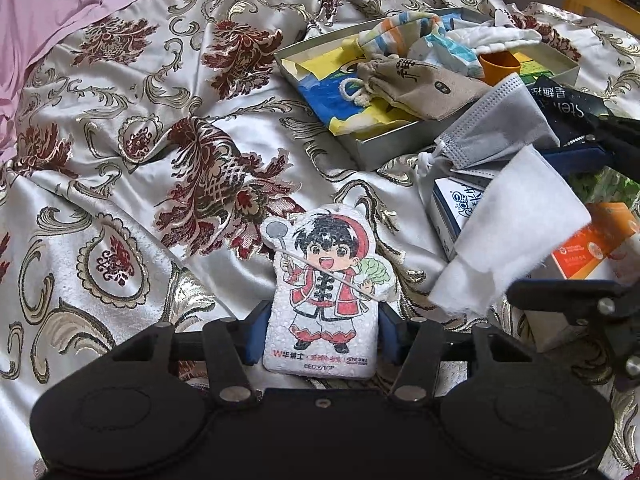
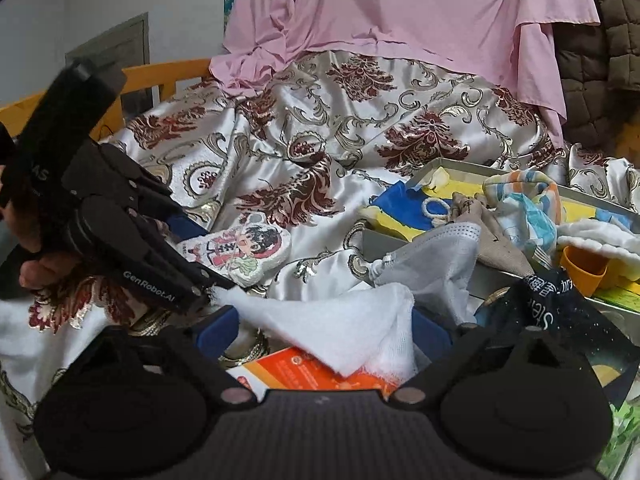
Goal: Organize soft objects
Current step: 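Carry card and white cloth in both grippers toward the painted tray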
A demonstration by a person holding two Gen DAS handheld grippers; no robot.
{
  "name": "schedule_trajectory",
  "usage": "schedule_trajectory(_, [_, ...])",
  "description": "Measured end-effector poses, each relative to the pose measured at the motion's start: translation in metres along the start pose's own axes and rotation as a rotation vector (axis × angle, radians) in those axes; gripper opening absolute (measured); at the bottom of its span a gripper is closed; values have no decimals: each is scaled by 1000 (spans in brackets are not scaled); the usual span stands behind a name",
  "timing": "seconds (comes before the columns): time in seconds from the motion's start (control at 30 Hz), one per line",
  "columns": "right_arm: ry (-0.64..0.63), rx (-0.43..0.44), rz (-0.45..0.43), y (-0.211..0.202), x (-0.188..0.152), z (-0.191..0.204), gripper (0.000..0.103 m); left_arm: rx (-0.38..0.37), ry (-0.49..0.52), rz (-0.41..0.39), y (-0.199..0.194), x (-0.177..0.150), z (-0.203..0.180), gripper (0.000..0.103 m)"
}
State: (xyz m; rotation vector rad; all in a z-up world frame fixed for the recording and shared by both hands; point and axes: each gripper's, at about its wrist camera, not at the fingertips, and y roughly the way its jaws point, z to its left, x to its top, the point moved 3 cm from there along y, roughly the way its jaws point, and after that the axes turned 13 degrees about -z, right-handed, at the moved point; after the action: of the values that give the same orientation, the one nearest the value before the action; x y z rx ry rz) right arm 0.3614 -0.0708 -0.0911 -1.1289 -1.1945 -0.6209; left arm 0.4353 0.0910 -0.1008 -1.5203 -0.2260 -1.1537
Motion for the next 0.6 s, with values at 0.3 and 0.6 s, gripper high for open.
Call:
schedule_trajectory(0.3, [26,-17,7,6,0,0,66,12,-43,-34,-5,-4,-5,56])
schedule_trajectory(0.6, [46,-51,-9,6,-1,-4,39,66,-157,-103,-15,-9,-8,56])
